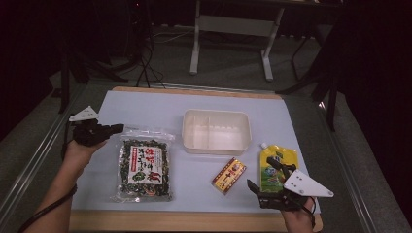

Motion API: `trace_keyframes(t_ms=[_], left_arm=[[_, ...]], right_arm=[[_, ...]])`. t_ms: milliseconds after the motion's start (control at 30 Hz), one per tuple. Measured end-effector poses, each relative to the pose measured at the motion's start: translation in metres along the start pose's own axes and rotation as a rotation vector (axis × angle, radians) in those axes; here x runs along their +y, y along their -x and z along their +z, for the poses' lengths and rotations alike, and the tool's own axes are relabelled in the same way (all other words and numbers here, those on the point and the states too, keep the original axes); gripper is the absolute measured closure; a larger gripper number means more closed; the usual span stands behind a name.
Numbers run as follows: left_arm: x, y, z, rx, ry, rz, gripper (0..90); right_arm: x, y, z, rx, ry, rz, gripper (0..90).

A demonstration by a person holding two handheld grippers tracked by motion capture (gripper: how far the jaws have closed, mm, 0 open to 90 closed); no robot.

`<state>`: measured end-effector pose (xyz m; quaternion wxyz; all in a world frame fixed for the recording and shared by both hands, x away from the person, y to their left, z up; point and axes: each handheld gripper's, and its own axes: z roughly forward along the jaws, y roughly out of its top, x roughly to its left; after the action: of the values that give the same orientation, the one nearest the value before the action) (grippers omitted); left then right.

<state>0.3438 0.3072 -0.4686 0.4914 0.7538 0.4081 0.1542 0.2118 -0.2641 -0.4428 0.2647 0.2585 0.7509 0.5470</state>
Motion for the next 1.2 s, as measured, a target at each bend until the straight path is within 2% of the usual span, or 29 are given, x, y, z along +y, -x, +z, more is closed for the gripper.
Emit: trace_keyframes(t_ms=[67,100,133,233,300,367,433,567,633,667,867,967,1067,1100,1200], left_arm=[[0.0,0.0,0.0,0.0,0.0,0.0,90.0],[0.003,0.004,-0.006,-0.026,0.052,0.013,90.0],[0.004,0.006,-0.007,-0.03,0.07,0.021,90.0],[0.007,0.011,-0.01,-0.043,0.089,0.035,90.0],[0.011,0.018,-0.016,-0.062,0.139,0.049,90.0],[0.015,0.024,-0.02,-0.078,0.159,0.069,90.0],[0.019,0.031,-0.023,-0.097,0.178,0.085,90.0],[0.025,0.042,-0.029,-0.117,0.211,0.114,90.0],[0.027,0.045,-0.029,-0.12,0.214,0.122,90.0],[0.03,0.051,-0.031,-0.138,0.235,0.138,90.0],[0.037,0.067,-0.035,-0.189,0.262,0.171,90.0],[0.038,0.072,-0.038,-0.207,0.275,0.179,90.0],[0.039,0.073,-0.039,-0.204,0.279,0.184,90.0],[0.039,0.075,-0.042,-0.215,0.284,0.193,90.0],[0.038,0.078,-0.045,-0.234,0.296,0.2,90.0]], right_arm=[[0.0,0.0,0.0,0.003,-0.01,0.015,10.2],[0.001,0.001,0.0,0.015,-0.021,0.069,9.9],[0.002,0.001,0.0,0.025,-0.021,0.083,9.4],[0.005,0.001,0.0,0.012,-0.013,0.087,9.3],[0.009,-0.001,0.0,0.017,-0.008,0.073,9.2],[0.012,-0.002,0.002,0.019,-0.004,0.066,9.2],[0.016,-0.002,0.005,0.039,-0.001,0.068,9.2],[0.026,-0.006,0.014,0.075,0.005,0.04,9.2],[0.03,-0.009,0.022,0.109,0.003,0.037,9.2],[0.033,-0.01,0.027,0.12,0.0,0.035,9.2],[0.049,-0.017,0.056,0.197,0.013,0.009,9.3],[0.055,-0.019,0.074,0.237,0.014,0.013,9.3],[0.057,-0.022,0.086,0.27,0.008,0.018,9.3],[0.057,-0.025,0.098,0.294,-0.006,0.029,9.3],[0.056,-0.029,0.113,0.332,-0.018,0.05,9.4]])
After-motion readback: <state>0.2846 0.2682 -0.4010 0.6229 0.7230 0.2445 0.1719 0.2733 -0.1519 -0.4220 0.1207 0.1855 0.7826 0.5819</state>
